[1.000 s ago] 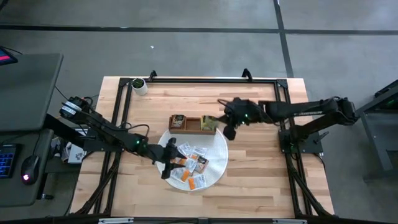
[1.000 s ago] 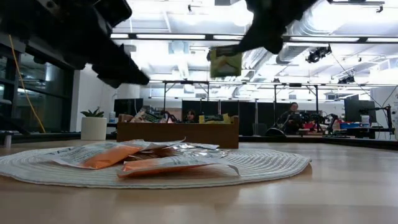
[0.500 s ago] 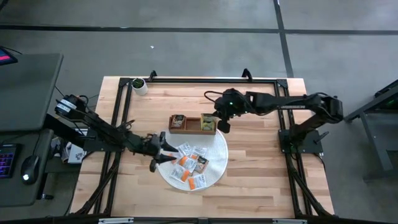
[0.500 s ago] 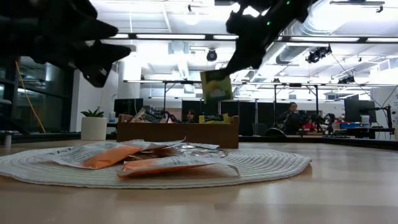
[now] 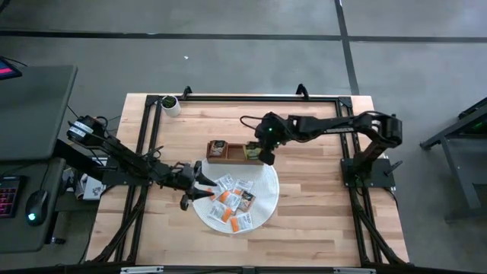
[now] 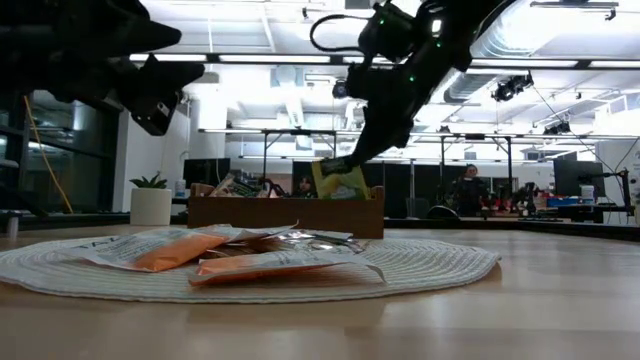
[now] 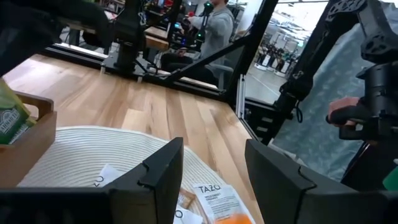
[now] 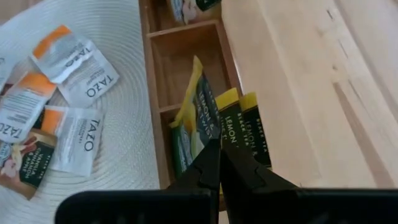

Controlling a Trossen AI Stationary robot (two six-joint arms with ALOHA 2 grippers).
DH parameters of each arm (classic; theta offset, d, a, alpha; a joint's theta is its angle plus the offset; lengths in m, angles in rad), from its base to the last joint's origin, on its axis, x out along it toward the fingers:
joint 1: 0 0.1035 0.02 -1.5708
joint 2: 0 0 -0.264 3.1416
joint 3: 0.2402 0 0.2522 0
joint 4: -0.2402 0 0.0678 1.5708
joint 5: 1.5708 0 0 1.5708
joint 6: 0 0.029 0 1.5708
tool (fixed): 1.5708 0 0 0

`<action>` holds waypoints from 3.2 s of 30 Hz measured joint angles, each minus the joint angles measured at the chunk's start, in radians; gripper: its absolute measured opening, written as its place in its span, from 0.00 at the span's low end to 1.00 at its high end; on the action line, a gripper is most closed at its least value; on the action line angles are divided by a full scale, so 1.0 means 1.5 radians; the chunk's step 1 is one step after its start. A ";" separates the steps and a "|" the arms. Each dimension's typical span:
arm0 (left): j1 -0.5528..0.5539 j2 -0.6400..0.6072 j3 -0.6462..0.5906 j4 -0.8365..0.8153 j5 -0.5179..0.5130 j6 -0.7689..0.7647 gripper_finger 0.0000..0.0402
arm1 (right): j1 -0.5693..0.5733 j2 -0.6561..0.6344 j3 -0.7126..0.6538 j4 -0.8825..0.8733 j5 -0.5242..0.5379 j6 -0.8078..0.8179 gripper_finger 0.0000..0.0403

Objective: Pick & Place Tea
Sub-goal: Put the yellow tea bag into the right section of the wooden organizer, then put the orange tea bag into the middle section of the wooden organizer

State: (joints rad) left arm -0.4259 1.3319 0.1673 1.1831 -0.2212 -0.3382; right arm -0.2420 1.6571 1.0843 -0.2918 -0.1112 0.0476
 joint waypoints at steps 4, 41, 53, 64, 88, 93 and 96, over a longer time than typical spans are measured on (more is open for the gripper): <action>0.000 0.000 0.000 -0.001 0.003 0.000 0.43 | -0.001 0.001 -0.003 0.006 0.011 0.019 0.00; 0.000 0.001 0.001 -0.023 -0.011 -0.005 0.43 | 0.057 0.001 -0.076 0.059 0.084 0.163 0.00; 0.000 0.001 0.001 -0.038 -0.011 -0.005 0.43 | 0.103 0.001 -0.049 0.004 0.185 0.155 0.00; 0.000 0.001 0.001 -0.047 -0.011 -0.005 0.43 | 0.151 0.000 -0.043 0.013 0.226 0.142 0.00; 0.000 0.001 0.001 -0.073 -0.016 -0.005 0.43 | 0.161 0.000 -0.045 0.011 0.173 0.231 0.16; 0.000 0.001 0.001 -0.076 -0.016 -0.007 0.43 | 0.161 0.000 -0.045 0.036 0.151 0.238 0.34; 0.000 0.001 0.001 -0.078 -0.016 -0.011 0.43 | 0.159 0.000 -0.034 0.036 0.150 0.237 0.44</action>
State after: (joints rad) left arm -0.4259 1.3331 0.1684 1.0668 -0.2448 -0.3552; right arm -0.0032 1.6573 1.0340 -0.2379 0.1141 0.4031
